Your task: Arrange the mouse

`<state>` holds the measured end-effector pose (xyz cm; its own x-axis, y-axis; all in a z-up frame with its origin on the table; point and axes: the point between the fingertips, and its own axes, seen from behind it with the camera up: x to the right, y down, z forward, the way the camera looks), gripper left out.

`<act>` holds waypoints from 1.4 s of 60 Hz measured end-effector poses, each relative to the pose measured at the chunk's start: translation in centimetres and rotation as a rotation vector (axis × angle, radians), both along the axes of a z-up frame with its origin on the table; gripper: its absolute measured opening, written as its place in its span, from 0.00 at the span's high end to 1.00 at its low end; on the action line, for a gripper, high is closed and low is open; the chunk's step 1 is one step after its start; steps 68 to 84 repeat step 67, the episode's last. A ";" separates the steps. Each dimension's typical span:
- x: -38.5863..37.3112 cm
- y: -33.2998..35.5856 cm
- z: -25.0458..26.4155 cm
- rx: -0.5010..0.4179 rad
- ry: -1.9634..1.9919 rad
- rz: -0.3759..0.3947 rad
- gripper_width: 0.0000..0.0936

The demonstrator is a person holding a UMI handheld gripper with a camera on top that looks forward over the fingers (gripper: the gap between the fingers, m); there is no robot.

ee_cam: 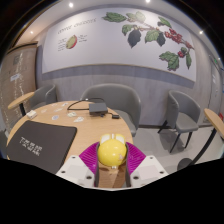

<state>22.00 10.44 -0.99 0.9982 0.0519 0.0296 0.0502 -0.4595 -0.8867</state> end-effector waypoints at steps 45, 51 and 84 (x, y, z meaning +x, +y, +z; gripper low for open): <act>-26.1 -7.9 -0.3 -0.077 0.026 0.061 0.54; -26.4 -8.2 -0.4 -0.114 -0.039 0.171 0.45; -26.4 -13.5 0.5 -0.204 -0.020 0.406 0.09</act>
